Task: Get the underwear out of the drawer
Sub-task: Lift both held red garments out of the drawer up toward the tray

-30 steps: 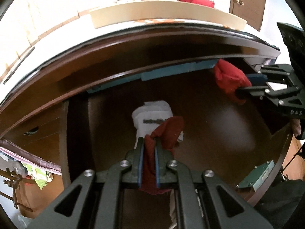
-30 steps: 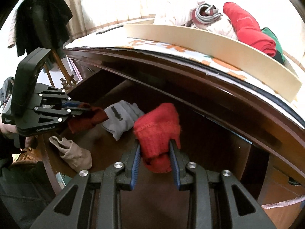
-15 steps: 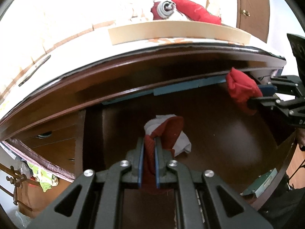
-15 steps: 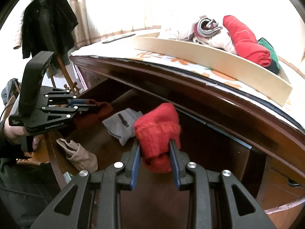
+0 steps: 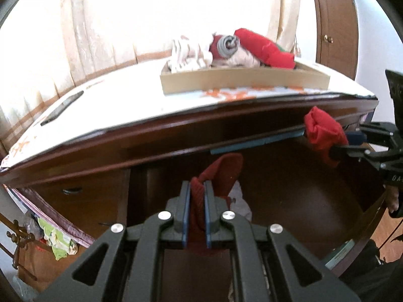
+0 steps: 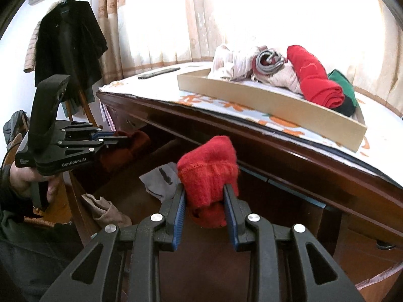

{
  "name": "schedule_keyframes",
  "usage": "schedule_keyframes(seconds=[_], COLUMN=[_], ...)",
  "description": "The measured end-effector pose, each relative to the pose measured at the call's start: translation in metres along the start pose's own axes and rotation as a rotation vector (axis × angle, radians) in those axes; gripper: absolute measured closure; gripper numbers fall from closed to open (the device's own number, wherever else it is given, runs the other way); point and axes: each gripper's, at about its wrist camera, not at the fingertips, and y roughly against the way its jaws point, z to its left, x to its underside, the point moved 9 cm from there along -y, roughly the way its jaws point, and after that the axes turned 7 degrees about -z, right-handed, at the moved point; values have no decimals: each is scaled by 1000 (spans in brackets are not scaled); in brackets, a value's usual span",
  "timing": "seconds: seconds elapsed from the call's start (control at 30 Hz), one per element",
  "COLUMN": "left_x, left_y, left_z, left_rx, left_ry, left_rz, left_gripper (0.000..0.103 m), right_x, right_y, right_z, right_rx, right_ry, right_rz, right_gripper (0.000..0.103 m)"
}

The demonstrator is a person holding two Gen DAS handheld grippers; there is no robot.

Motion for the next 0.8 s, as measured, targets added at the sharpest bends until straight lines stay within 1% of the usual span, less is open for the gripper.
schedule_keyframes(seconds=[0.17, 0.37, 0.5, 0.8], left_x=[-12, -27, -36, -57], left_y=[11, 22, 27, 33], left_z=[-1, -3, -5, -13], left_rx=[-4, -6, -6, 3], left_ry=[-2, -7, -15, -32], left_rz=[-54, -105, -131, -177], left_gripper=[96, 96, 96, 96], right_x=[-6, -10, -17, -30], right_y=[7, 12, 19, 29], right_z=[1, 0, -1, -1], right_rx=[12, 27, 37, 42], right_ry=[11, 17, 14, 18], right_rz=[-44, -75, -105, -141], right_gripper=[72, 72, 72, 72])
